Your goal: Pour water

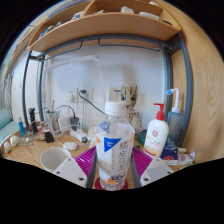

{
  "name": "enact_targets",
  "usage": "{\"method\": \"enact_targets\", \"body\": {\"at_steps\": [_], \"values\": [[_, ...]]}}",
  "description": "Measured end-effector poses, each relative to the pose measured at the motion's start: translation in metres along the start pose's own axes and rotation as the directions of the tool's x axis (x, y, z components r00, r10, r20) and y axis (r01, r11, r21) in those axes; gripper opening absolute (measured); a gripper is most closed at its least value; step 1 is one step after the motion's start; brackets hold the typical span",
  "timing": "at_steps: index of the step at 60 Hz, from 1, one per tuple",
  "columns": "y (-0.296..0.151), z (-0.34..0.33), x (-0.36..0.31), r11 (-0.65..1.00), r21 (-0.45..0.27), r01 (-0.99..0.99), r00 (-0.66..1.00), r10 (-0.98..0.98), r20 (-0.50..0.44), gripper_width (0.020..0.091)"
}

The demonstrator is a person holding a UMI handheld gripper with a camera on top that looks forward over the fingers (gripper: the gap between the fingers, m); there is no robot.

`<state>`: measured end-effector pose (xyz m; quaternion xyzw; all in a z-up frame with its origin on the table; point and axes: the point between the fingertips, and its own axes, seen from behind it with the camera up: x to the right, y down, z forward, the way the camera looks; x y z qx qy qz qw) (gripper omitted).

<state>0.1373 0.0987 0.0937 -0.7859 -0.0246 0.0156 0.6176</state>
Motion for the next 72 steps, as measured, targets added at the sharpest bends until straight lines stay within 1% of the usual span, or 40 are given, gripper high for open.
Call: {"method": "enact_targets", "body": {"at_steps": [3,7,10,19,25,30,36,49,60,72], "values": [[0.007,-0.001,0.001,0.999,-0.036,-0.006,1.000,0.006,-0.007,0.0667],[0.012,-0.010,0.001,0.998,-0.059,-0.014,1.000,0.013,-0.013,0.0798],[0.016,-0.021,0.001,0.997,-0.076,-0.008,1.000,0.007,-0.022,0.0830],[0.033,-0.078,-0.003,0.986,-0.166,0.008,0.999,-0.016,-0.047,0.0826],[0.026,-0.122,-0.009,0.978,-0.209,0.001,0.998,-0.015,-0.069,0.0829],[0.009,-0.155,-0.018,0.971,-0.233,-0.045,0.995,0.022,-0.101,0.0828],[-0.019,-0.183,-0.031,0.974,-0.215,-0.070,0.992,0.045,-0.119,0.0831],[-0.079,-0.216,-0.048,0.991,-0.133,0.008,0.988,-0.028,-0.149,0.0833],[-0.096,-0.228,-0.056,0.991,-0.130,-0.027,0.985,0.005,-0.172,0.0833],[-0.109,-0.226,-0.075,0.992,-0.114,-0.048,0.988,0.031,-0.149,0.0832]]}}
